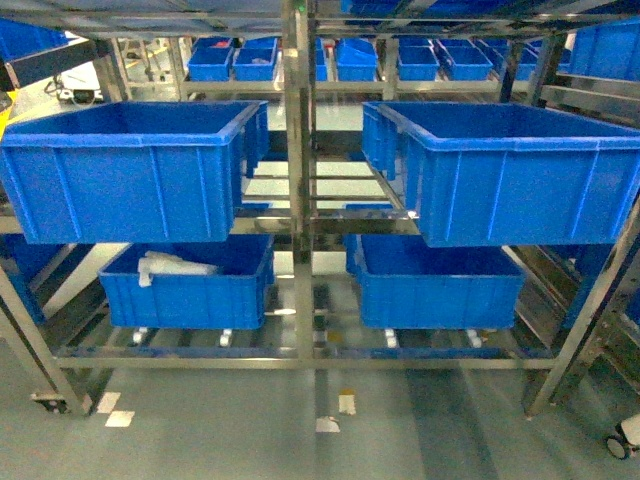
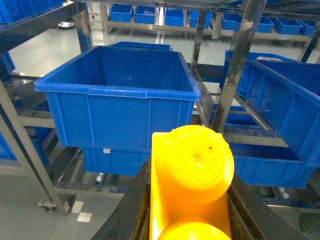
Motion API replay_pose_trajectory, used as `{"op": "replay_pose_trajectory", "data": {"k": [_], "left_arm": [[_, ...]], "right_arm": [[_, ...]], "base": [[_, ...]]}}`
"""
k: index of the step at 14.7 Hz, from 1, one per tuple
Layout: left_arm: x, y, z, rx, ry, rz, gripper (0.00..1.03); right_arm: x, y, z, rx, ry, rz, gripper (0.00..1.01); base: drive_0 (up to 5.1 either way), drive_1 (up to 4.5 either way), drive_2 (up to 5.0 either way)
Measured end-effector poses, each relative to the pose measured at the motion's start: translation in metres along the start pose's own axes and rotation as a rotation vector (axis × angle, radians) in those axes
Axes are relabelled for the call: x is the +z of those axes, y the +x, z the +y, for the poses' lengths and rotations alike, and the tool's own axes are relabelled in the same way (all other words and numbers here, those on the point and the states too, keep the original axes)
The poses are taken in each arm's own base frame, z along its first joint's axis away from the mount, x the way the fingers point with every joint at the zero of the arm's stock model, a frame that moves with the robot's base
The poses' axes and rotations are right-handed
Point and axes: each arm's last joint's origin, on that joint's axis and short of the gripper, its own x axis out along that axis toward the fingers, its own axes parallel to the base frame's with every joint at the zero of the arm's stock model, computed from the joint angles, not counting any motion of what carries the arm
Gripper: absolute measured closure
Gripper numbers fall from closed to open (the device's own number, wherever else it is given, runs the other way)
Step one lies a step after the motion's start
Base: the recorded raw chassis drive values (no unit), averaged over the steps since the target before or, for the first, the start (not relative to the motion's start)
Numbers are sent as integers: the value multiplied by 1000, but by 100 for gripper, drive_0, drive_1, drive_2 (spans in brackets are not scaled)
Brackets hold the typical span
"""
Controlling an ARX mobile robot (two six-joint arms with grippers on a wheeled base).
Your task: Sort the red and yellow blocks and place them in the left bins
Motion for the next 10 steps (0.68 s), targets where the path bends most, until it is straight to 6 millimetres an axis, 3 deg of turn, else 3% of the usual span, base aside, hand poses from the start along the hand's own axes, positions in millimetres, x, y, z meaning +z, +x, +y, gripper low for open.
{"op": "replay_pose_trajectory", "data": {"k": [10], "left_arm": [[0,0,0,-1,1,2,75]], "right_arm": [[0,0,0,0,0,1,74]], "base": [[-5,425,-435]]}}
